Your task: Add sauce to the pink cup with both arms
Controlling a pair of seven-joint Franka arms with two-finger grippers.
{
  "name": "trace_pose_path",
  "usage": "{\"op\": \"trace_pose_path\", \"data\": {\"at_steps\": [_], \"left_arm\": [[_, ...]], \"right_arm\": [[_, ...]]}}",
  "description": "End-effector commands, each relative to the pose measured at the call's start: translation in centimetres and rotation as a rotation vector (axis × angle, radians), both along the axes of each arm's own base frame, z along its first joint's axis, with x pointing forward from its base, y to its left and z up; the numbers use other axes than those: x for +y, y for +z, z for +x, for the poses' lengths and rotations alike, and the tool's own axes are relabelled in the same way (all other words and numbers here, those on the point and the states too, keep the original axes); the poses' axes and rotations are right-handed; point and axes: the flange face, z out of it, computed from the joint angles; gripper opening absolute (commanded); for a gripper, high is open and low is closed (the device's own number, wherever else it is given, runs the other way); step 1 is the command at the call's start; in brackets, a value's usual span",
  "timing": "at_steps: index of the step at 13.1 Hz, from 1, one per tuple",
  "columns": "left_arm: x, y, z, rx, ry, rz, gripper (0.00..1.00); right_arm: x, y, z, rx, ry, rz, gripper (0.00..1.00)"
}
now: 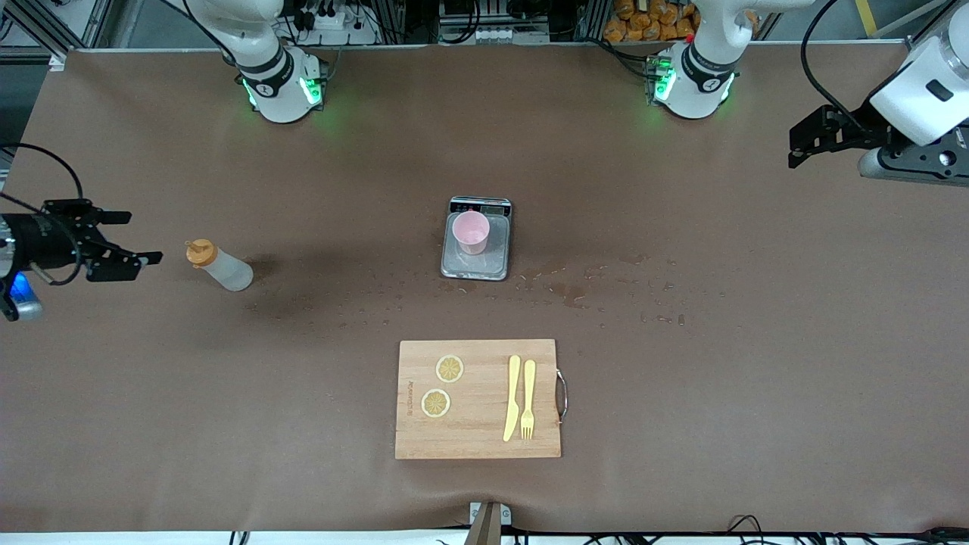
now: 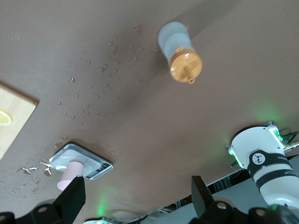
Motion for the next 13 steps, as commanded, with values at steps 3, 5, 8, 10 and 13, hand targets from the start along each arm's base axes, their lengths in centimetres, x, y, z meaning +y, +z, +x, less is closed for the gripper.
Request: {"op": "trace_pose_path", "data": {"at_steps": [3,5,8,10,13], "left_arm": [[0.2,0.4,-0.1,-0.013,-0.017,0.013,1.00],[0.2,0.4,-0.1,-0.013,-0.017,0.013,1.00],[0.2,0.4,-0.1,-0.012,-0.017,0.011,1.00],[0.3,0.4,-0.1,-0.012,-0.016,0.011,1.00],[0.4,0.4,-0.1,-0.013,-0.014,0.012,1.00]], "right_arm": [[4.1,5.1,-2.0,-0.077,0.076,-0.050,1.00],[4.7,8.6,-3.4,-0.149,0.117,-0.120,1.00],[5.8,14.6,-6.2,-0.309,0.253,-0.169,1.00],[5.6,16.7,-7.5,-0.396,0.320,-0.164,1.00],[5.4,17.4,-8.4,-0.470,0.425,-0.175,1.00]]}}
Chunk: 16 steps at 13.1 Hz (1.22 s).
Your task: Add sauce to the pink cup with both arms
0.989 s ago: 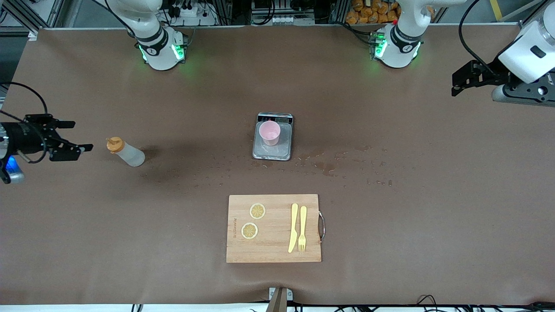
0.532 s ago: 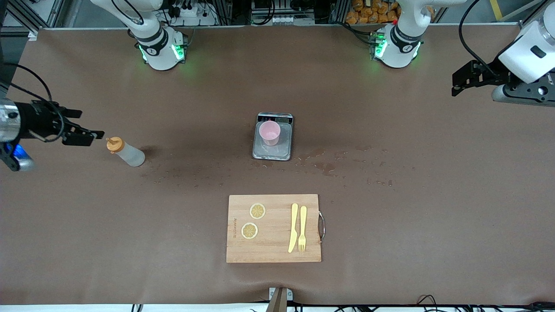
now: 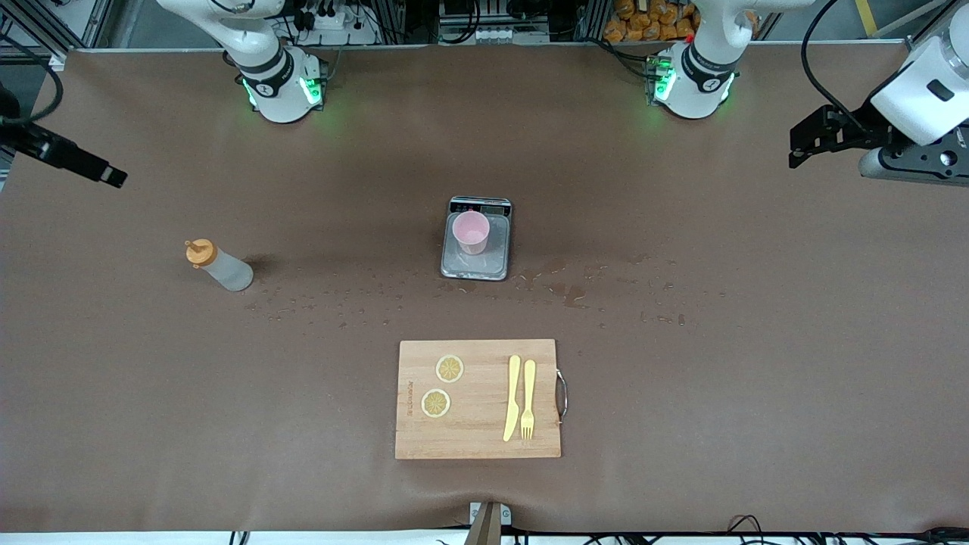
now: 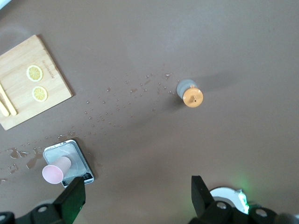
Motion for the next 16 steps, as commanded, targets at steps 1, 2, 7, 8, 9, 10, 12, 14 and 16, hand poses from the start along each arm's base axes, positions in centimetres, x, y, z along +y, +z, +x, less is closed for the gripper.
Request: {"op": "trace_pose_path", "data": {"at_steps": [1,2,7,8,9,10,12,14,16], "left_arm": [[0.3,0.4,-0.1,-0.012,-0.015,0.013,1.00],[0.3,0.5,-0.1,-0.014,-0.015,0.012,1.00],[0.4,0.7,-0.2,-0.016,-0.014,0.010,1.00],[0.4,0.7,-0.2,-0.016,-0.014,0.010,1.00],[0.4,0.7,-0.2,-0.016,-0.014,0.010,1.00],[0.4,0.7,-0.2,-0.016,-0.014,0.010,1.00],[0.4,0.7,-0.2,-0.016,-0.014,0.009,1.00],[0.4,0.7,-0.2,-0.016,-0.014,0.007,1.00],[0.4,0.6,-0.1,-0.014,-0.014,0.006,1.00]], "right_arm": [[0.2,-0.7,-0.8,-0.043,0.118,-0.065,1.00],[0.7,-0.8,-0.7,-0.049,0.133,-0.074,1.00],[0.6,-3.2,0.8,-0.079,0.219,-0.076,1.00],[0.6,-3.2,0.8,-0.087,0.253,-0.087,1.00],[0.6,-3.2,0.8,-0.088,0.264,-0.096,1.00],[0.6,-3.1,0.7,-0.090,0.251,-0.098,1.00],[0.5,-3.2,1.0,-0.098,0.221,-0.105,1.00],[0.4,-3.3,1.1,-0.100,0.267,-0.103,1.00],[0.2,-3.6,1.2,-0.104,0.311,-0.100,1.00]]}}
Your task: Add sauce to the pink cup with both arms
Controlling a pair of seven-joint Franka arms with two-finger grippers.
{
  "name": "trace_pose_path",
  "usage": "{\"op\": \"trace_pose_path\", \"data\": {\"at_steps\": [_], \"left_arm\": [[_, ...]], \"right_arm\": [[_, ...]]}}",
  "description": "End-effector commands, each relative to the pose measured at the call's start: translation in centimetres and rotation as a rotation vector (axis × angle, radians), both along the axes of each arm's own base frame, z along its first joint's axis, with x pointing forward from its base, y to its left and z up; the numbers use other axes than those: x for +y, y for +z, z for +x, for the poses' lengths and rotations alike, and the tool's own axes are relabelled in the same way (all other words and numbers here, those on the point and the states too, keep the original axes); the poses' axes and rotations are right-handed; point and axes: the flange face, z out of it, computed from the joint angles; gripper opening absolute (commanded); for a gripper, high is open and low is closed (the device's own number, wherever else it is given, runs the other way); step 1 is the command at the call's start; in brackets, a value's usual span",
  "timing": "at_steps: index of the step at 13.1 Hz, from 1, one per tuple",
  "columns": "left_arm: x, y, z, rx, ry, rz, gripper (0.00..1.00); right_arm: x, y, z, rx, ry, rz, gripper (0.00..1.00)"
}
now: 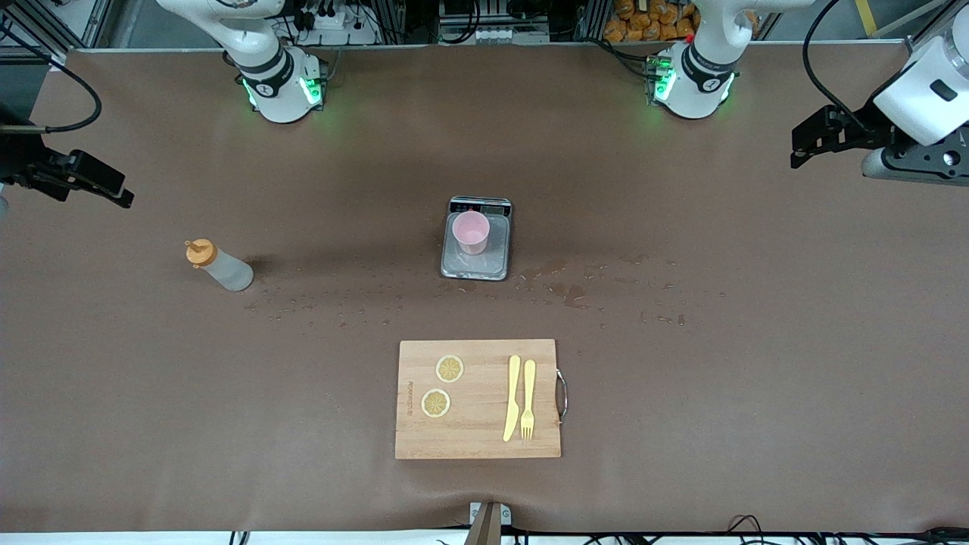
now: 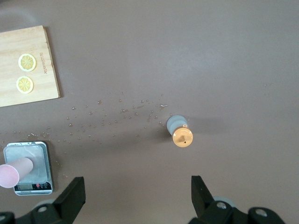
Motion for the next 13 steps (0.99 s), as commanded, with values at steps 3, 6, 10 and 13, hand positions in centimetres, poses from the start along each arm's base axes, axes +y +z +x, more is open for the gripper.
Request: {"op": "trace_pose_path", "data": {"at_steps": [3,6,10,13], "left_arm": [[0.18,0.55,-0.15,-0.015,-0.016,0.005,1.00],[0.09,0.55,-0.17,-0.015,-0.018,0.003,1.00],[0.08,0.55,-0.17,-0.015,-0.018,0.003,1.00],[-0.01,0.56,-0.23,-0.014,-0.018,0.002,1.00]], "right_arm": [[-0.08,-0.34,-0.46,-0.004,0.033,-0.024,1.00],[-0.08,-0.36,-0.47,-0.003,0.033,-0.024,1.00],[-0.19,-0.64,-0.30,0.003,0.032,-0.025,1.00],[-0.11,-0.62,-0.28,0.002,0.033,-0.025,1.00]]}}
